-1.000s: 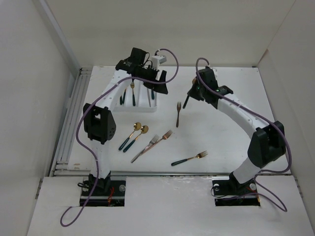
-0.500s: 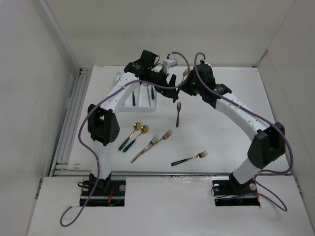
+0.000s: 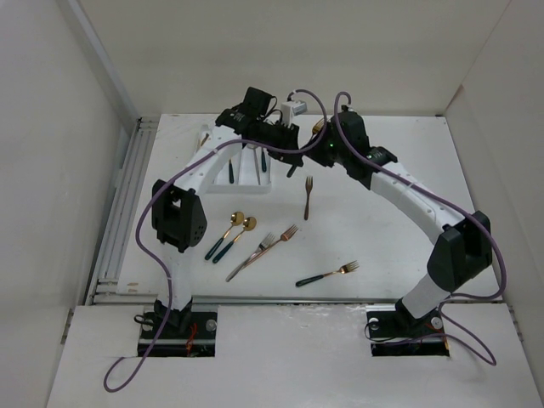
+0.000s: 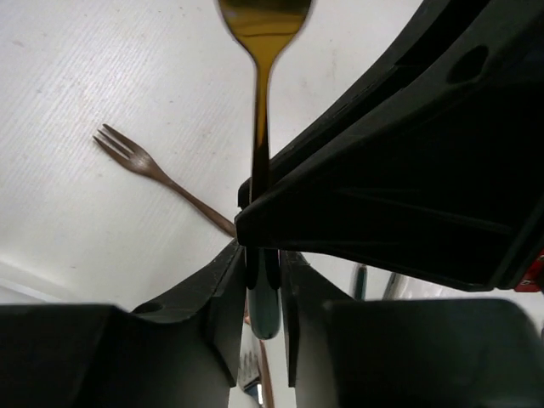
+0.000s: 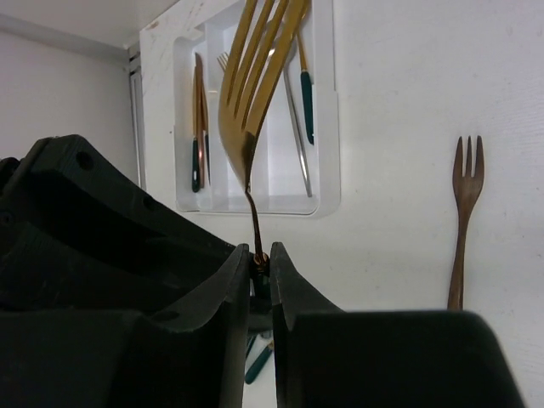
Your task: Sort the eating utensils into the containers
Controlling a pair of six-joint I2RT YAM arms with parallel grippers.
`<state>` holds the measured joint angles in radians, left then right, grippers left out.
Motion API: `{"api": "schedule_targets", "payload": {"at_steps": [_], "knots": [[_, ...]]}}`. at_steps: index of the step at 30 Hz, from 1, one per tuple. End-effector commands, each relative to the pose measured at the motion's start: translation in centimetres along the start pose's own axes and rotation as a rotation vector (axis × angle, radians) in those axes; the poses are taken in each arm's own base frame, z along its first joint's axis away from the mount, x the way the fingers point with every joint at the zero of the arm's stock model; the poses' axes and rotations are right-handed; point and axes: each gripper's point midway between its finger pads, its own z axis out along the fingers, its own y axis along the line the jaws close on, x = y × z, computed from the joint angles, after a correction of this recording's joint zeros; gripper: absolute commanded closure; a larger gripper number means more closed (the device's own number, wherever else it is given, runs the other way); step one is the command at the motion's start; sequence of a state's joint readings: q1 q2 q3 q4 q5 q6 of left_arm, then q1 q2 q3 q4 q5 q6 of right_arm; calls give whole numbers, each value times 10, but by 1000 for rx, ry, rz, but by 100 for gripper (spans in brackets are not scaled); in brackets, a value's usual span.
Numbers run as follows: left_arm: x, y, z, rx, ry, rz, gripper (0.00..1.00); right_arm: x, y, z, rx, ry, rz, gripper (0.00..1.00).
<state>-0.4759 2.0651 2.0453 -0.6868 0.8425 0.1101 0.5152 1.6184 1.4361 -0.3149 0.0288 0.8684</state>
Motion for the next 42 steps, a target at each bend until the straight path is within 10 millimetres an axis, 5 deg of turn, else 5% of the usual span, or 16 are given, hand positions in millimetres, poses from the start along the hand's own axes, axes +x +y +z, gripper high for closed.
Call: {"api": "schedule_targets", "payload": {"at_steps": [1,4,7,8,10,15,23,31,39,40,42], "knots": [[1,-1,-1,-17,-2,5,85,-5,24,0,-94,-18,15,100],[-1,9,-7,-40,-12,-16,100,0,26,6,-107,4,14,100],[-1,33,-18,-96,-27,-58,100,4,28,7,-118,32,4,71],[-1,55,-30,-175,-39,-75,100,3,22,7,-101,34,-1,57],[6,84,-44,-270,-44,-135,100,2,18,3,-83,31,-19,50],[21,171,-107,-594,-83,-249,100,-6,-7,-20,24,-28,-82,43],[58,237,-107,-692,-34,-332,100,9,-40,-25,127,2,-108,42],[98,260,-80,-676,41,-407,100,12,-50,-29,165,13,-121,42],[102,258,-77,-663,48,-414,59,18,-71,-47,248,26,-131,32],[97,257,-82,-676,39,-405,55,20,-74,-48,269,21,-131,21],[88,252,-90,-691,20,-389,53,23,-85,-59,319,26,-118,21]]}}
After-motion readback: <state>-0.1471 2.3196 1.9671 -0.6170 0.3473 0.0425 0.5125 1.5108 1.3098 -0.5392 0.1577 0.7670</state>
